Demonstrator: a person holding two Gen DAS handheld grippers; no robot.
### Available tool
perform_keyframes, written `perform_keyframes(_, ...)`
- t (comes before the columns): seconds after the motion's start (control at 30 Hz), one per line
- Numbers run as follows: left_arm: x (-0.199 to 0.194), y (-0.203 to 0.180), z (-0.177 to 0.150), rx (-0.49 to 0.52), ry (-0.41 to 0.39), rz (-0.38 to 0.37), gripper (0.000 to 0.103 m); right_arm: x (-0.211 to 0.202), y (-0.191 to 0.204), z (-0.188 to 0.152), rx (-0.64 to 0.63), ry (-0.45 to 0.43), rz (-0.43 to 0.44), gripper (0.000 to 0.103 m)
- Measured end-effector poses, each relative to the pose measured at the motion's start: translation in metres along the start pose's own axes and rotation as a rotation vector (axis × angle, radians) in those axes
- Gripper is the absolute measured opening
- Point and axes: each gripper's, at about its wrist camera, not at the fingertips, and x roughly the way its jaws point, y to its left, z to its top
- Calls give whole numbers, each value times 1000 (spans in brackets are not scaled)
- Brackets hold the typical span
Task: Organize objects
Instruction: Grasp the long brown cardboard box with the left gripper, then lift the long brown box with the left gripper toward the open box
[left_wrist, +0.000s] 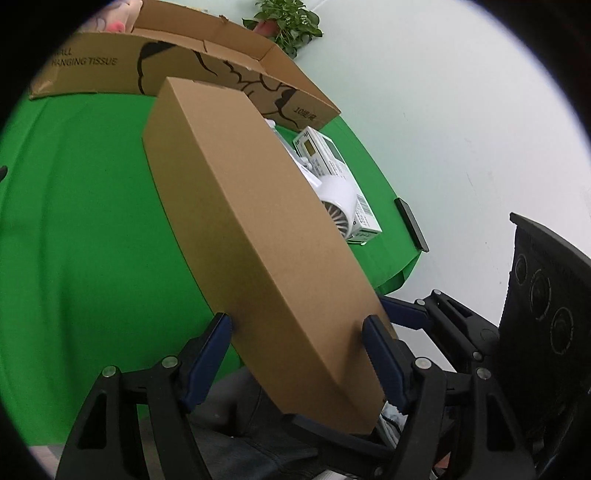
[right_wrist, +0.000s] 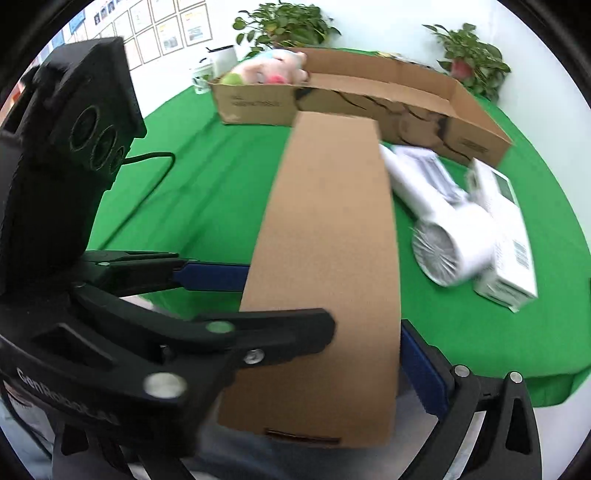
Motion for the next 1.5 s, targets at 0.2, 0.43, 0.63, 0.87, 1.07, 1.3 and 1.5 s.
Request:
perform_keyframes(0.2, -6, 14, 4, -67, -37, 6, 72, -4, -4, 0, -58, -7, -22, 100)
perform_keyframes(0.43, -17, 32, -2, -151, -73, -30, 75, 12, 3, 5, -83, -8, -51, 84)
perform_keyframes(0.63, -17, 33, -1, -183, -60, -32, 74, 18, -4, 9, -54, -34, -28, 82)
perform_keyframes(0.87, -21, 25, -1, -185, -53, -16, 75, 12, -13, 8, 8, -51, 48, 82)
perform_keyframes(1.07, -29, 22, -1, -192, -54, -33, 78, 1, -15, 5, 44, -81, 80, 81)
perform_keyframes(1.3, -28, 24, 2, -227, -44, -59, 80, -4, -24, 9, 97, -61, 184, 81)
perform_keyframes(1.5, -29, 19, 6, -209, -54, -44, 81, -7, -22, 11, 75, -69, 222, 81)
